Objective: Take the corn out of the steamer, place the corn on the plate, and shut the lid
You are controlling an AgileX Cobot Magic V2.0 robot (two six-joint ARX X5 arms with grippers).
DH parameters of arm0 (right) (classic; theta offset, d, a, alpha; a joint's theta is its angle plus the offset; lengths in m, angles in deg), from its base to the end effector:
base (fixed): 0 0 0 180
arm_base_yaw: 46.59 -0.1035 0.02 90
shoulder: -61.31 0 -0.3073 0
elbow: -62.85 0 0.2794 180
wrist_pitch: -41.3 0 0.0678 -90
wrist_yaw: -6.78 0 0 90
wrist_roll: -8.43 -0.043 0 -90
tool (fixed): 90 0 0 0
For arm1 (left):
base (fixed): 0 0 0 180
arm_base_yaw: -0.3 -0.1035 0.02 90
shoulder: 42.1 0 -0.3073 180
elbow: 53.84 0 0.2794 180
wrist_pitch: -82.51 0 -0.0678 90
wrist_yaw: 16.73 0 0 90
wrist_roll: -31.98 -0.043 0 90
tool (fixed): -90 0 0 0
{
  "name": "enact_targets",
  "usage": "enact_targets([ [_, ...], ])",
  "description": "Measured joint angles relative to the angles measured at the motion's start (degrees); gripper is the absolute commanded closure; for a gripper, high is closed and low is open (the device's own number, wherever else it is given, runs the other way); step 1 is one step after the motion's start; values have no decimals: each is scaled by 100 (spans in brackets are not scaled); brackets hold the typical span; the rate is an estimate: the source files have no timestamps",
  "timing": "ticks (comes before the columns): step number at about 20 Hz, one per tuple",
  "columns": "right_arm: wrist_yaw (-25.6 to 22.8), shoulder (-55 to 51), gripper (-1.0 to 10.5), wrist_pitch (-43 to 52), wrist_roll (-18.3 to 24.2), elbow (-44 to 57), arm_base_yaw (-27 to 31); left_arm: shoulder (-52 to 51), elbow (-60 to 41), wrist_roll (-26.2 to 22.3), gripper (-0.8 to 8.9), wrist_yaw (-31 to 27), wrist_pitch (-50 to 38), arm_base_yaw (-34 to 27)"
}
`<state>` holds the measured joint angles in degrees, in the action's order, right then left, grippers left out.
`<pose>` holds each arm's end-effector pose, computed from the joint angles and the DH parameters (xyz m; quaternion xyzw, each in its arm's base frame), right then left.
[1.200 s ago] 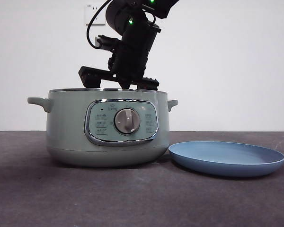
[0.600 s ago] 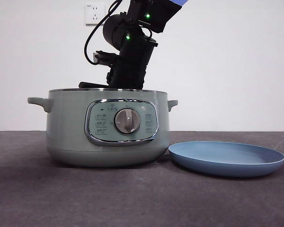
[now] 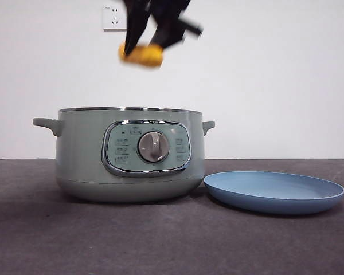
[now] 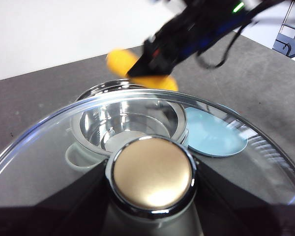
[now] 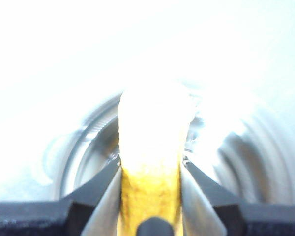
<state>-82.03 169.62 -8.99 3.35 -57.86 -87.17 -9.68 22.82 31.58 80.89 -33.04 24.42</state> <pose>0.3616 0.3109 0.3872 -0.0701 0.3203 0.3233 0.8877 0.0564 -0.0315 0.4250 0.0285 0.1727 -0.2698 0.9469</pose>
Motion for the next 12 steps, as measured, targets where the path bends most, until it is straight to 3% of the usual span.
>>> enact_targets([
  [2, -553, -496, 958, -555, 26, 0, 140, 2, 0, 0, 822, 0, 2, 0],
  [7, -573, -1034, 959, -1552, 136, 42, 1237, 0, 0, 0, 822, 0, 2, 0],
  [12, 22, -1123, 959, -1370, 256, 1045, 2026, 0, 0, 0, 822, 0, 4, -2],
])
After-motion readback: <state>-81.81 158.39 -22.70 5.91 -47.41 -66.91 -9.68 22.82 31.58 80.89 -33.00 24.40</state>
